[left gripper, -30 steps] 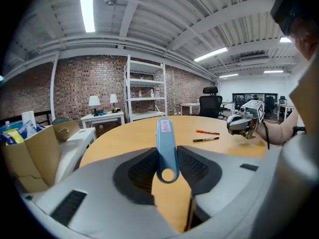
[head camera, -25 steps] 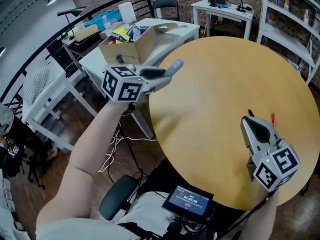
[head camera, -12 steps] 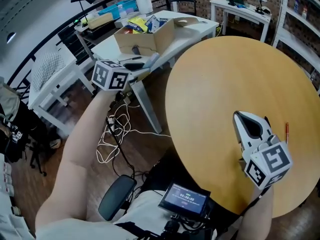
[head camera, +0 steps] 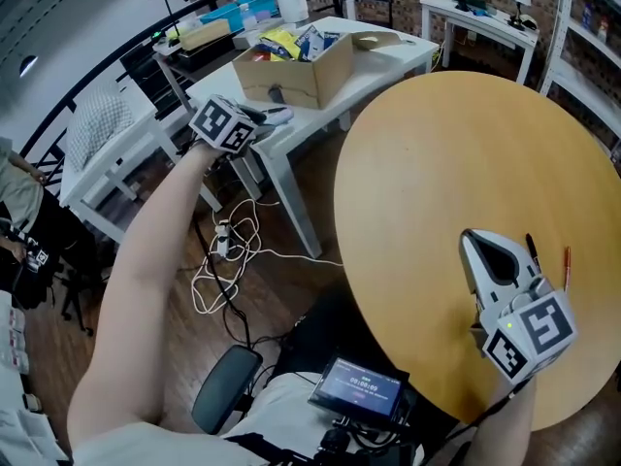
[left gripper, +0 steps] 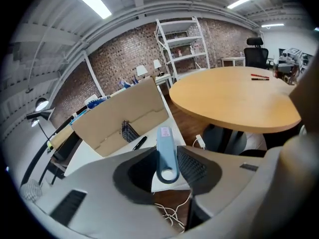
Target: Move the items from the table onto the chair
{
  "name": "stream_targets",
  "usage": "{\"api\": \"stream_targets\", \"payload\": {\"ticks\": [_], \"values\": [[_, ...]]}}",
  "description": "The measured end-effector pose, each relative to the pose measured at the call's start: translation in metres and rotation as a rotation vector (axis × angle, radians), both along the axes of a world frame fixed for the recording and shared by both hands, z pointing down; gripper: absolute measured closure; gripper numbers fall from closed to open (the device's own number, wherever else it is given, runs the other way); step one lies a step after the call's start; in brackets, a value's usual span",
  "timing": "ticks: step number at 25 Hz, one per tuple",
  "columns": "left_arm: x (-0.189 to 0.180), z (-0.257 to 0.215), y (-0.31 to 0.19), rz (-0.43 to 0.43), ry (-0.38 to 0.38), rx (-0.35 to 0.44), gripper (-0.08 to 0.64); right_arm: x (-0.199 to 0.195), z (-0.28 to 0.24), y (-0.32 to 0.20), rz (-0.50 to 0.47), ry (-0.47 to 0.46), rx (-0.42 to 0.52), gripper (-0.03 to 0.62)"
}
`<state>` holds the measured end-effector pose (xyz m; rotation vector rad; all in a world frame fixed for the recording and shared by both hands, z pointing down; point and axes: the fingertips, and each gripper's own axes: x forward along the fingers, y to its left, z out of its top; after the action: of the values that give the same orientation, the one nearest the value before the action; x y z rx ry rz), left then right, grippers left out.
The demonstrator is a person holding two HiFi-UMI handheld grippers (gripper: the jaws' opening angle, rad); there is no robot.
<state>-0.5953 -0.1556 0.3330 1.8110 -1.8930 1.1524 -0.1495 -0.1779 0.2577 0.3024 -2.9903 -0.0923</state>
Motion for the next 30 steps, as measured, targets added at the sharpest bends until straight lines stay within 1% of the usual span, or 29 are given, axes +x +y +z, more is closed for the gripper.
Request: {"api": "stream_targets", "payload": {"ticks": [4,8,10,12,13,15,18,20,23,25,26,27,28,29,30], "values": [[-0.01,0.01,-0.003,0.046,-0.053,-0.103,0.43,0.003,0.001,-0.003,0.013,0.002,-0.006,0.589],[-0.011,0.018,-0.007,0.081,-0.038,-0.135,0.423,0.006,0.004,-0.008,0.031,-0.003,-0.017,0.589],[-0.015,0.023,-0.004,0.071,-0.065,-0.163,0.416,0.006,0.004,-0.008,0.029,-0.006,-0.017,0.589],[-0.021,0.027,-0.003,0.05,-0.124,-0.199,0.406,0.01,0.003,-0.008,0.029,-0.011,-0.018,0.589],[-0.023,0.029,-0.003,0.043,-0.147,-0.209,0.392,0.012,0.002,-0.009,0.032,-0.014,-0.018,0.589],[-0.024,0.027,-0.005,0.029,-0.163,-0.205,0.359,0.016,0.001,-0.01,0.038,-0.018,-0.017,0.589],[-0.027,0.012,-0.007,0.008,-0.165,-0.165,0.359,0.018,-0.002,-0.012,0.042,-0.023,-0.013,0.589],[-0.024,-0.004,-0.008,0.007,-0.153,-0.108,0.359,0.02,-0.002,-0.013,0.047,-0.027,-0.012,0.589],[0.001,-0.032,-0.012,0.06,-0.103,-0.009,0.359,0.025,-0.003,-0.017,0.064,-0.034,-0.017,0.589],[0.021,-0.044,-0.018,0.105,-0.092,0.03,0.357,0.029,-0.005,-0.018,0.077,-0.04,-0.018,0.589],[0.032,-0.049,-0.022,0.126,-0.087,0.05,0.369,0.03,-0.006,-0.019,0.083,-0.043,-0.016,0.589],[0.045,-0.054,-0.027,0.149,-0.074,0.077,0.439,0.032,-0.007,-0.02,0.089,-0.045,-0.011,0.589],[0.061,-0.059,-0.032,0.178,-0.047,0.11,0.49,0.033,-0.008,-0.02,0.095,-0.048,-0.007,0.589],[0.08,-0.064,-0.037,0.214,-0.01,0.145,0.525,0.035,-0.009,-0.021,0.102,-0.051,-0.003,0.589],[0.101,-0.068,-0.041,0.254,0.033,0.181,0.543,0.038,-0.01,-0.022,0.109,-0.055,-0.001,0.589]]}}
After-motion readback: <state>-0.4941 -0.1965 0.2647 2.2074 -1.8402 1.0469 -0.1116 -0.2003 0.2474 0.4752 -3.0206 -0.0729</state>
